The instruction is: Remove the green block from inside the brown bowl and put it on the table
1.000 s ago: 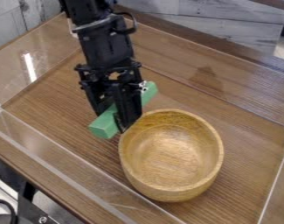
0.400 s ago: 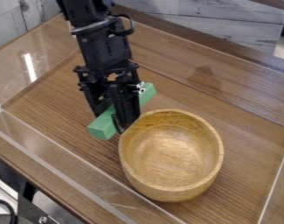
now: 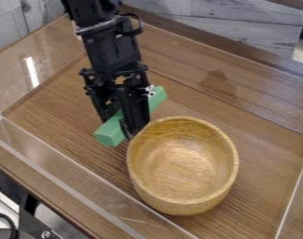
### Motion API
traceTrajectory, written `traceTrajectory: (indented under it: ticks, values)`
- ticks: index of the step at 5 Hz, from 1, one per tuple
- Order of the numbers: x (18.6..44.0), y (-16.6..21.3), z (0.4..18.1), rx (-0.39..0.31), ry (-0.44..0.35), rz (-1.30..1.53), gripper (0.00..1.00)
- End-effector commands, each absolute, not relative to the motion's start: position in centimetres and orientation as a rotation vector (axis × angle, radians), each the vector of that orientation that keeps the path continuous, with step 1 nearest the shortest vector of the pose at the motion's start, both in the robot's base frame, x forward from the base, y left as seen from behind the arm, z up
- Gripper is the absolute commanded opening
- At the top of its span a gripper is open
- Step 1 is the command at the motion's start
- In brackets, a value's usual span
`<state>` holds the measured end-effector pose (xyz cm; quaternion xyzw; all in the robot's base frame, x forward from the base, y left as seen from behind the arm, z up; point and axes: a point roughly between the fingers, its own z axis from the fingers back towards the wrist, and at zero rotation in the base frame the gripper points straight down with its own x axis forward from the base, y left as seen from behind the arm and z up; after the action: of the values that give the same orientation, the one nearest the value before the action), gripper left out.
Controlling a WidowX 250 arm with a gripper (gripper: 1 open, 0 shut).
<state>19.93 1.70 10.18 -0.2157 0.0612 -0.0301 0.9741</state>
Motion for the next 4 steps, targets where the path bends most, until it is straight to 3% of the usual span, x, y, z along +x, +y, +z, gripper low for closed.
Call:
traceTrajectory:
  ticks: [1,4]
  values:
    - [20.91,2.3,11.07,-0.426,0.075,-0.067,0.0]
    - [21.09,2.55,10.85,-0.435,0.077,-0.073,0.0]
